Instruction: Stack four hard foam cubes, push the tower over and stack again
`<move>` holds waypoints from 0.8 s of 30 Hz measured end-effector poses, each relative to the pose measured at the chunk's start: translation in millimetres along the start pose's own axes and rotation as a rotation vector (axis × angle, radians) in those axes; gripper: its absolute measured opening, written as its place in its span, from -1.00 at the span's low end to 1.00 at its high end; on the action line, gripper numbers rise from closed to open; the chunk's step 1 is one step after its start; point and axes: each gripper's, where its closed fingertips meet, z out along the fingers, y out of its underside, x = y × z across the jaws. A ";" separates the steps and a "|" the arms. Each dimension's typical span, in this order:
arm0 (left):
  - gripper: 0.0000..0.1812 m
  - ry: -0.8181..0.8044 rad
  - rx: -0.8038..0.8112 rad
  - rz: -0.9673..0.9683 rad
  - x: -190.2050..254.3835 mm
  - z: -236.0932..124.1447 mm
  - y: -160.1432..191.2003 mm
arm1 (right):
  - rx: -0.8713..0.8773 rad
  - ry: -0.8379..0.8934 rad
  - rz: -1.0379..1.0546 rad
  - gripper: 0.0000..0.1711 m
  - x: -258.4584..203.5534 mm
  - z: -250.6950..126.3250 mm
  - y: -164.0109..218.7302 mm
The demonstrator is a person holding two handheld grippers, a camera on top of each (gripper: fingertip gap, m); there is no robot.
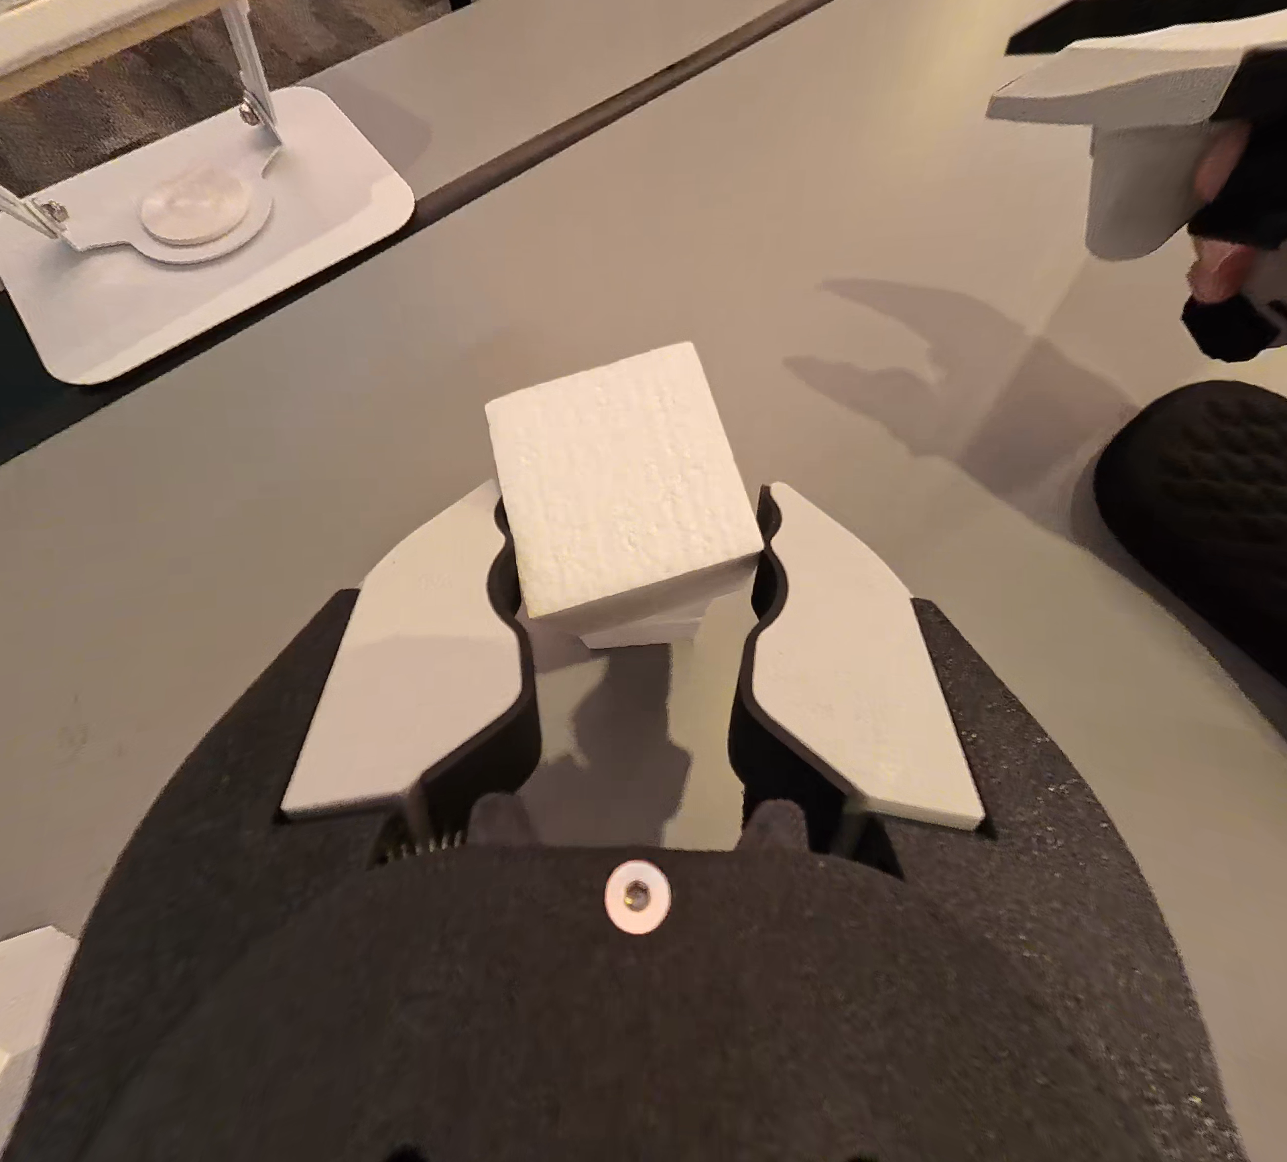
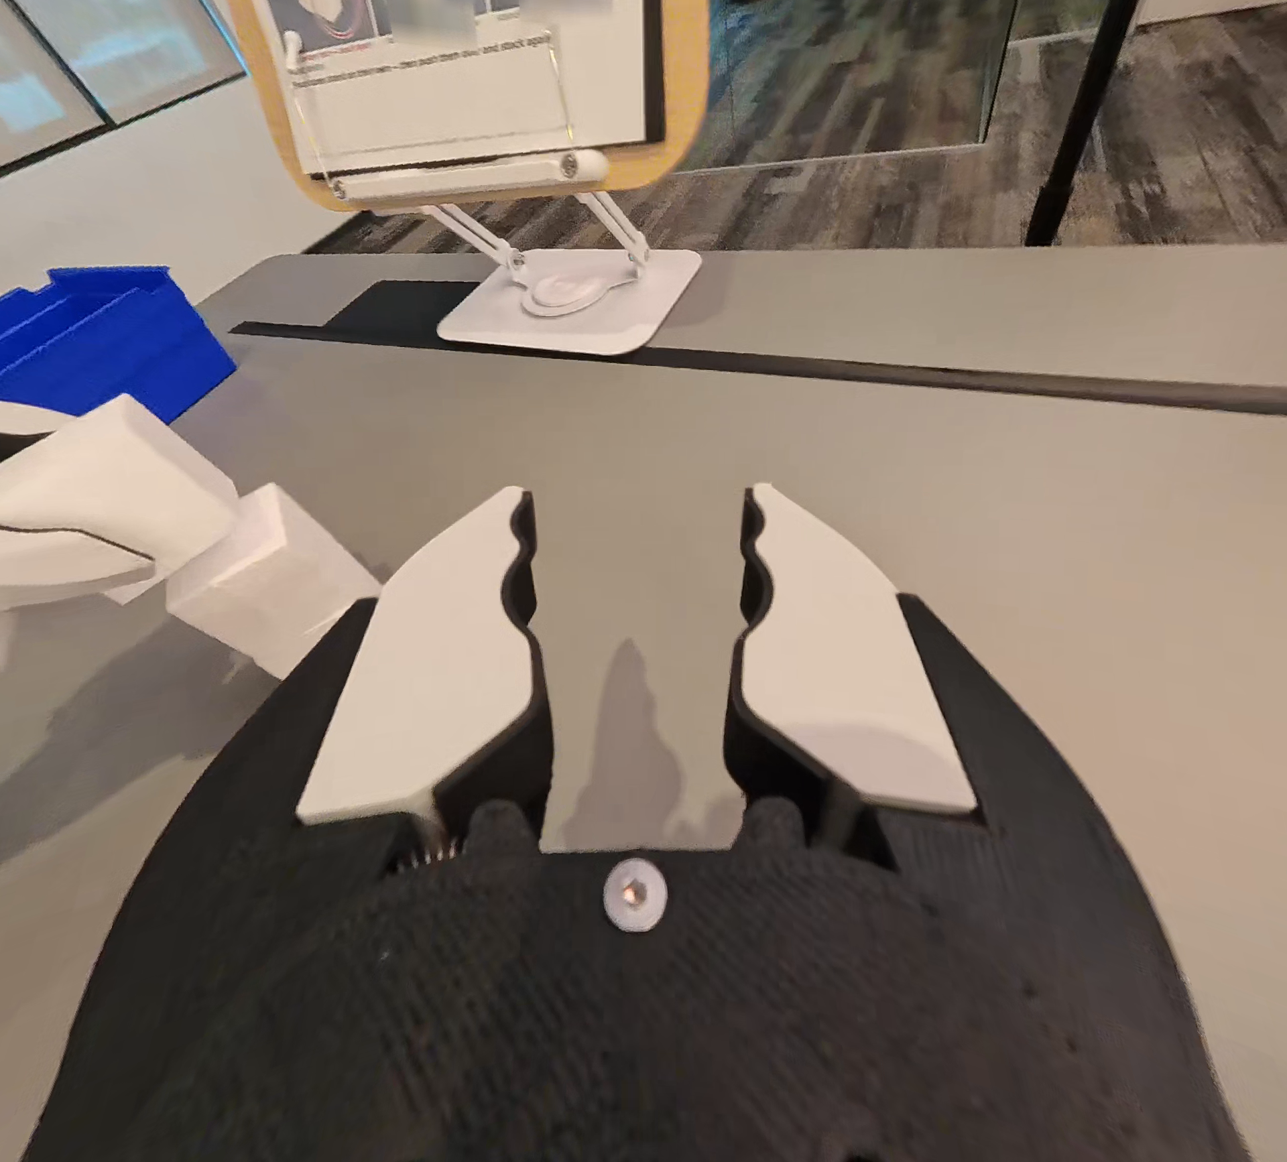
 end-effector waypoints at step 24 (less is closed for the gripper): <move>-0.05 -0.392 0.277 -0.304 -155.9 -121.5 47.5 | -0.041 -0.061 0.019 -0.30 -6.3 10.4 11.9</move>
